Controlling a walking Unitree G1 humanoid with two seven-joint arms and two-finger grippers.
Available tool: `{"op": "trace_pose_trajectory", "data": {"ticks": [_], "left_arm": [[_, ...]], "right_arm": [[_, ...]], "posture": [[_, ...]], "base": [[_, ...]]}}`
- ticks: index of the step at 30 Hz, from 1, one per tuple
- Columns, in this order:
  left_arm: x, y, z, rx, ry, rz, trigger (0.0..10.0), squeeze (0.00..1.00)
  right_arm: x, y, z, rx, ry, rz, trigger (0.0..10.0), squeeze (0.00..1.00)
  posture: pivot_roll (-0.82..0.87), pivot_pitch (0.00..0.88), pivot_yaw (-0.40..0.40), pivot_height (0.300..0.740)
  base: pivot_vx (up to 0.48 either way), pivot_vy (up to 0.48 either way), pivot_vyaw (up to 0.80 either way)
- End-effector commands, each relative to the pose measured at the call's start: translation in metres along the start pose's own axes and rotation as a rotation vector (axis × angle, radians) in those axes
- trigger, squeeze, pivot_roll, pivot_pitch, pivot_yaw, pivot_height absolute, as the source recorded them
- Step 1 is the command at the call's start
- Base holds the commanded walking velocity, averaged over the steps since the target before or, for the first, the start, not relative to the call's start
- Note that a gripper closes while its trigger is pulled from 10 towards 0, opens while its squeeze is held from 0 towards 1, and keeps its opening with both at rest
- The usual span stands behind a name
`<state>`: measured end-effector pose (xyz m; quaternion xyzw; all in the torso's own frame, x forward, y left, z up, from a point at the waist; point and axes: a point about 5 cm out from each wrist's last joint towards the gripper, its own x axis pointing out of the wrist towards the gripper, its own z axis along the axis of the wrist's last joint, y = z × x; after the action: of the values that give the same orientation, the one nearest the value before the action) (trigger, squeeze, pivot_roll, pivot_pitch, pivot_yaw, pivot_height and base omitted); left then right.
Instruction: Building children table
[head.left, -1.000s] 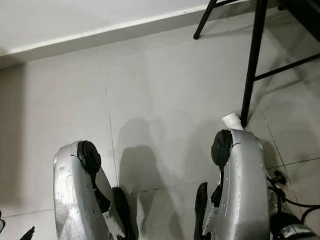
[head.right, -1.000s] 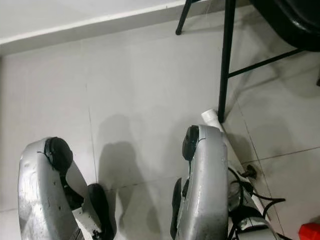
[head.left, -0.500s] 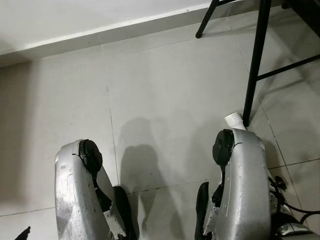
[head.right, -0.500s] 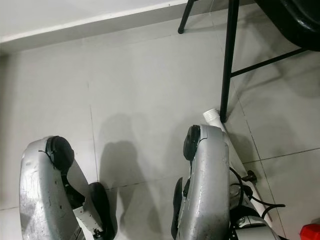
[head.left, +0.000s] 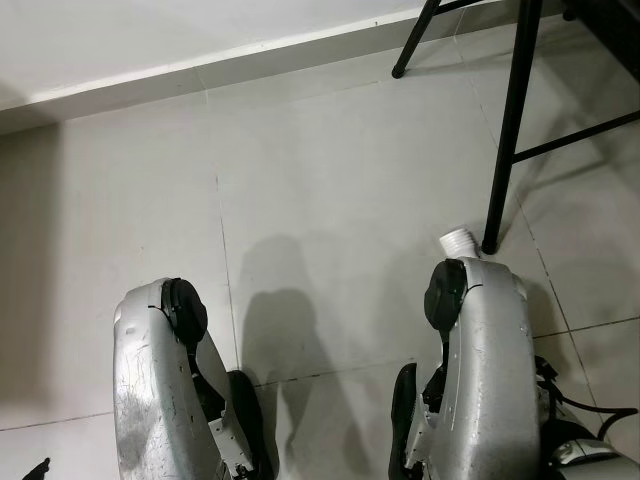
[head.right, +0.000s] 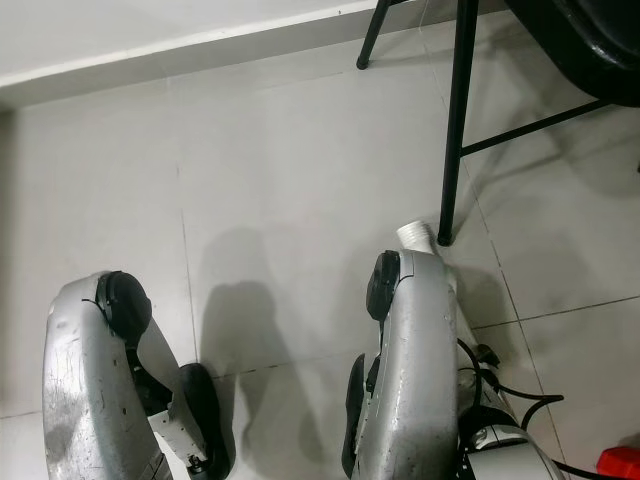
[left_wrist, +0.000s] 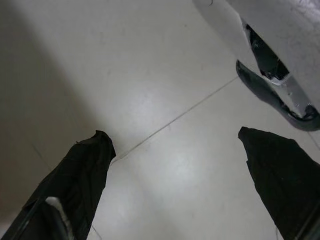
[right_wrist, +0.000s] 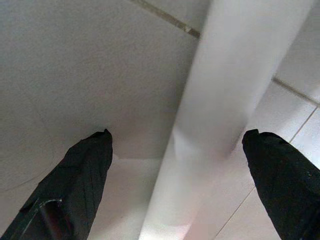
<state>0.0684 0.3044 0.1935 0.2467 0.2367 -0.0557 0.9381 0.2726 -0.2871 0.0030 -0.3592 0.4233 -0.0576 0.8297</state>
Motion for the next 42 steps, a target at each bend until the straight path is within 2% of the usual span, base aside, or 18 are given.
{"op": "trace_pose_trajectory", "data": {"ticks": [1, 2, 3, 4, 5, 7, 8, 9, 10, 13, 14, 20, 26, 28, 34, 40, 42], "left_arm": [[-0.005, 0.002, -0.007, -0.023, 0.051, 0.000, 10.0, 0.00], [-0.007, 0.003, -0.007, -0.019, 0.056, 0.001, 10.0, 0.00], [-0.007, 0.003, -0.007, -0.019, 0.056, 0.001, 10.0, 0.00], [-0.007, 0.004, -0.007, -0.017, 0.057, 0.000, 10.0, 0.00], [-0.007, 0.004, -0.007, -0.017, 0.057, 0.000, 10.0, 0.00], [-0.006, 0.003, -0.006, -0.016, 0.058, -0.005, 10.0, 0.00], [-0.006, 0.003, -0.006, -0.016, 0.058, -0.005, 10.0, 0.00], [-0.005, 0.002, -0.005, -0.017, 0.057, -0.015, 10.0, 0.00], [-0.005, 0.001, -0.005, -0.014, 0.057, -0.020, 10.0, 0.00], [-0.005, 0.001, -0.004, -0.013, 0.057, -0.021, 10.0, 0.00], [-0.005, 0.002, -0.004, -0.012, 0.056, -0.019, 10.0, 0.00], [-0.008, 0.006, -0.002, -0.008, 0.059, -0.013, 10.0, 0.00], [-0.013, 0.014, 0.001, 0.005, 0.072, -0.005, 10.0, 0.00], [-0.013, 0.015, 0.001, 0.007, 0.074, -0.005, 10.0, 0.00], [-0.018, 0.031, 0.004, 0.038, 0.097, 0.008, 10.0, 0.00], [-0.020, 0.037, 0.004, 0.048, 0.109, 0.010, 10.0, 0.00], [-0.017, 0.039, 0.005, 0.047, 0.106, 0.007, 10.0, 0.00]], "right_arm": [[-0.004, 0.038, -0.022, 0.003, 0.096, 0.130, 10.0, 0.00], [-0.005, 0.043, -0.023, 0.176, 0.110, 0.155, 10.0, 0.00], [-0.005, 0.043, -0.023, 0.176, 0.110, 0.155, 10.0, 0.00], [-0.005, 0.045, -0.023, 0.268, 0.117, 0.170, 10.0, 0.00], [-0.005, 0.045, -0.023, 0.268, 0.117, 0.170, 10.0, 0.00], [-0.006, 0.051, -0.024, 0.428, 0.132, 0.192, 10.0, 0.00], [-0.006, 0.051, -0.024, 0.428, 0.132, 0.192, 10.0, 0.00], [-0.007, 0.056, -0.028, 0.493, 0.148, 0.208, 10.0, 0.00], [-0.009, 0.062, -0.033, 0.523, 0.166, 0.224, 4.2, 0.00], [-0.009, 0.064, -0.035, 0.528, 0.172, 0.228, 4.2, 0.00], [-0.010, 0.066, -0.036, 0.544, 0.175, 0.236, 0.0, 0.00], [-0.012, 0.074, -0.041, 0.540, 0.170, 0.272, 0.0, 0.00], [-0.015, 0.087, -0.041, 0.432, 0.134, 0.314, 0.0, 0.00], [-0.015, 0.088, -0.040, 0.424, 0.132, 0.316, 0.0, 0.00], [-0.021, 0.109, -0.035, 0.333, 0.106, 0.350, 0.0, 0.00], [-0.024, 0.118, -0.033, 0.348, 0.102, 0.357, 0.0, 0.00], [-0.024, 0.119, -0.024, 0.303, 0.066, 0.336, 0.0, 0.00]], "posture": [[0.22, 0.615, 0.125, 0.300], [0.22, 0.616, 0.129, 0.300], [0.22, 0.616, 0.129, 0.300], [0.22, 0.616, 0.129, 0.300], [0.22, 0.616, 0.129, 0.300], [0.22, 0.622, 0.136, 0.300], [0.22, 0.622, 0.136, 0.300], [0.22, 0.622, 0.140, 0.300], [0.22, 0.622, 0.141, 0.300], [0.22, 0.622, 0.141, 0.300], [0.23, 0.624, 0.144, 0.300], [0.25, 0.623, 0.152, 0.300], [0.31, 0.618, 0.197, 0.300], [0.31, 0.618, 0.197, 0.300], [0.35, 0.611, 0.237, 0.300], [0.36, 0.604, 0.259, 0.300], [0.35, 0.598, 0.261, 0.300]], "base": [[0.000, 0.000, 0.00], [0.000, 0.000, 0.00], [0.000, 0.000, 0.00], [0.000, 0.000, 0.00], [0.000, 0.000, 0.00], [0.000, 0.000, 0.00], [0.000, 0.000, 0.00], [0.000, 0.000, 0.00], [0.000, 0.000, 0.00], [0.000, 0.000, 0.00], [0.000, 0.000, 0.00], [0.000, 0.000, 0.00], [0.000, 0.000, 0.00], [0.000, 0.000, 0.00], [0.000, 0.000, 0.00], [0.000, 0.000, 0.00], [0.000, 0.000, 0.00]]}}
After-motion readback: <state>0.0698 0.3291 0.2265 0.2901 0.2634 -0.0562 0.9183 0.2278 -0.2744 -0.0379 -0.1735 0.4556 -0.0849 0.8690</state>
